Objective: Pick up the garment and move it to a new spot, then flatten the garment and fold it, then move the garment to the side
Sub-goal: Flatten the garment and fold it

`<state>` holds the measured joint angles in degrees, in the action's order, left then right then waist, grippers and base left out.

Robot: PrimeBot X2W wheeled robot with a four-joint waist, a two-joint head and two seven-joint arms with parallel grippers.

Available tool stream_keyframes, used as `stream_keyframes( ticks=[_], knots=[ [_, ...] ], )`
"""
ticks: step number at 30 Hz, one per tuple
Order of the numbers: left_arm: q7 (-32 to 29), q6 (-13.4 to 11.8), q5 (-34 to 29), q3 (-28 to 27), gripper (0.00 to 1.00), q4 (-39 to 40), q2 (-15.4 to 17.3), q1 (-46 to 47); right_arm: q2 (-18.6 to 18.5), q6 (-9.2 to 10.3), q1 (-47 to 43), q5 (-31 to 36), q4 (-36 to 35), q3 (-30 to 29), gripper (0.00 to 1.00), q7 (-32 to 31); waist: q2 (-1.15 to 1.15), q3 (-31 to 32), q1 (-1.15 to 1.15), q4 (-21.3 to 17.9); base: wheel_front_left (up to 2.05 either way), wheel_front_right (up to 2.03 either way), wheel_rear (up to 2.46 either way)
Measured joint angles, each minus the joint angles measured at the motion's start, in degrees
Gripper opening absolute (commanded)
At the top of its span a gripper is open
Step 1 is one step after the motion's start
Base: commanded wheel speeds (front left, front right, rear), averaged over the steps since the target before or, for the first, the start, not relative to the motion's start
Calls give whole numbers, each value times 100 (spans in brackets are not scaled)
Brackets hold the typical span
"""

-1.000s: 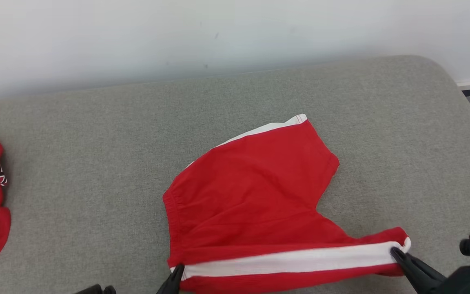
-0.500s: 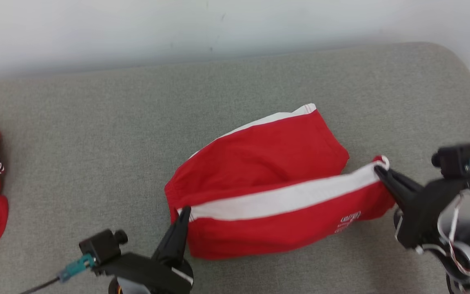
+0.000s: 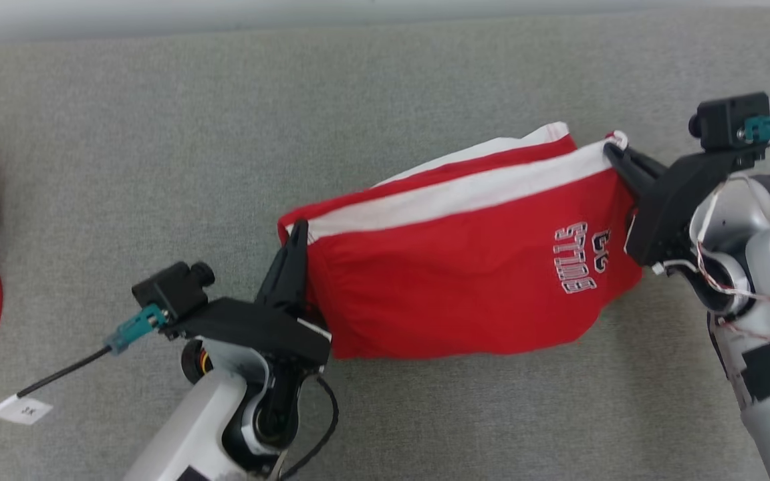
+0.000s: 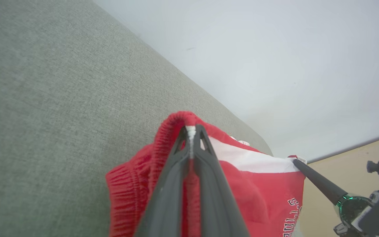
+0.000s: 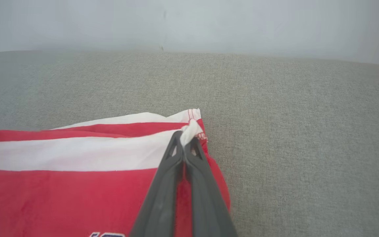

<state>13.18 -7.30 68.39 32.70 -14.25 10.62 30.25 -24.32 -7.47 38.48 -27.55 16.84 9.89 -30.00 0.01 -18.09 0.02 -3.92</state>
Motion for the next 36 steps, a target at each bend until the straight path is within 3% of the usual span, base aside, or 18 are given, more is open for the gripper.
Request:
stream_keyframes(
  ticks=[7, 14, 15, 16, 17, 18, 23, 28, 36],
  knots=[
    [92, -24, -146, -167, 0, -545, -222, 512, 149, 0, 884, 30, 1029, 342, 0, 491, 0, -368, 0, 128, 0, 0, 0],
    [130, 129, -288, -159, 0, -938, -364, 875, 222, -1, 1389, 43, 1802, 659, 0, 917, 0, -550, 0, 207, 0, 0, 0],
    [136, 141, -338, -159, 16, -981, -377, 915, 231, -1, 1444, 42, 1892, 691, 7, 978, 0, -554, 0, 216, 0, 0, 0],
    [136, 141, -338, -159, 40, -981, -377, 915, 231, -1, 1444, 42, 1892, 691, 40, 978, 0, -554, 0, 216, 0, 0, 0],
    [140, 180, -376, -178, 95, -1013, -392, 942, 234, -1, 1491, 42, 1954, 722, 100, 1062, 0, -550, -1, 219, 0, 0, 0],
    [146, 204, -393, -187, 100, -1044, -407, 967, 245, -1, 1536, 41, 2034, 733, 100, 1146, 0, -543, -1, 219, 0, 0, 0],
    [164, 266, -848, -71, 100, -1149, -327, 1008, 276, -1, 1646, -101, 2280, 978, 100, 1245, 0, -440, -1, 205, 0, 0, 0],
    [186, 38, -1656, -322, 100, -814, -30, 665, 120, -1, 1649, -463, 2353, 1160, 100, 755, -1, -240, -2, 176, 0, 0, 0],
    [186, -336, -2909, -821, 100, 67, 215, -644, -151, -1, 1219, -780, 2274, 1199, 100, 47, -1, 211, -3, 128, 0, 0, 0]
  ],
)
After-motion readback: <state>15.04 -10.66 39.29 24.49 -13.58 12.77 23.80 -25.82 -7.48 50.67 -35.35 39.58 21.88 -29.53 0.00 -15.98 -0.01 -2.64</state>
